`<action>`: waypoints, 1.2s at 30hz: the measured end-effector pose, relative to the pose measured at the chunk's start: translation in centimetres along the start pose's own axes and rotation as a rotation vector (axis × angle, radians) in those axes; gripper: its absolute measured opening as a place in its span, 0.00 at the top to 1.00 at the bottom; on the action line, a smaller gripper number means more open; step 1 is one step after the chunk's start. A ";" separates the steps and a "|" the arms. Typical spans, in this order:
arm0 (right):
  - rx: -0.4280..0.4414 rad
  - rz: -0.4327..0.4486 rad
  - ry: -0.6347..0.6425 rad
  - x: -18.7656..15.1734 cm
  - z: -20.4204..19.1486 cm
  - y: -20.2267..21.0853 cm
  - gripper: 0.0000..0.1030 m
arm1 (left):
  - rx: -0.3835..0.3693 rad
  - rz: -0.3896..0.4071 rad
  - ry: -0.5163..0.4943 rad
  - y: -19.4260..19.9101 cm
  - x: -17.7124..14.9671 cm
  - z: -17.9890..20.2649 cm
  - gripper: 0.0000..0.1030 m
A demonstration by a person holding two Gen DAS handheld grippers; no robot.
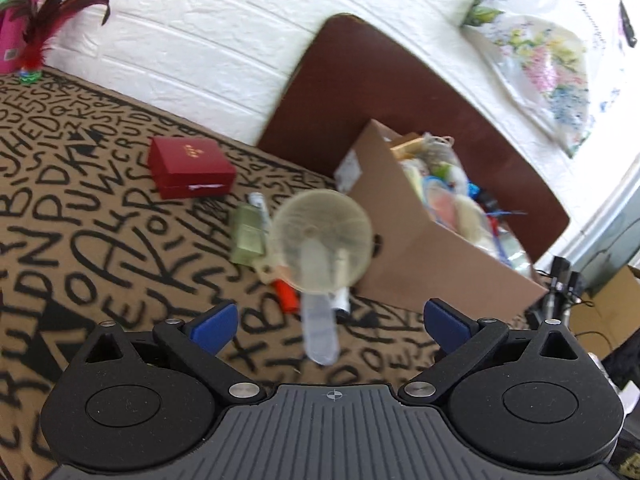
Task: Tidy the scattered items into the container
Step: 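Move the left tool to the clear funnel and grasp its rim, then carry the clear funnel over the cardboard box and release it inside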
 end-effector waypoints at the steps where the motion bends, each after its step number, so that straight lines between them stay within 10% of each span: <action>1: -0.003 -0.001 0.019 -0.1 -0.3 -0.3 0.01 | 0.003 -0.004 -0.012 -0.5 0.3 -0.3 0.02; 13: -0.032 -0.078 0.084 -0.4 -0.9 -6.8 0.29 | 0.020 -0.103 -0.130 -8.2 2.2 -2.5 0.47; 20: -0.017 -0.114 0.090 -0.8 -1.0 -10.2 0.51 | 0.003 -0.105 -0.153 -10.4 2.7 -2.2 0.50; 28: 0.000 -0.142 0.098 -1.4 -1.0 -12.0 0.73 | -0.001 -0.117 -0.145 -11.5 2.6 -2.0 0.94; 36: 0.005 -0.142 0.105 -1.3 -1.1 -11.9 0.86 | 0.000 -0.120 -0.151 -10.6 2.7 -1.7 0.91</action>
Point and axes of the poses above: each gripper's, at about its wrist camera, not at the fingertips, and y roughly against the way its jaws point, z to its right, x to its top, the point moved 1 cm from there along -y, roughly the way its jaws point, and after that the axes turned 15 degrees about z, right-handed, at the moved point
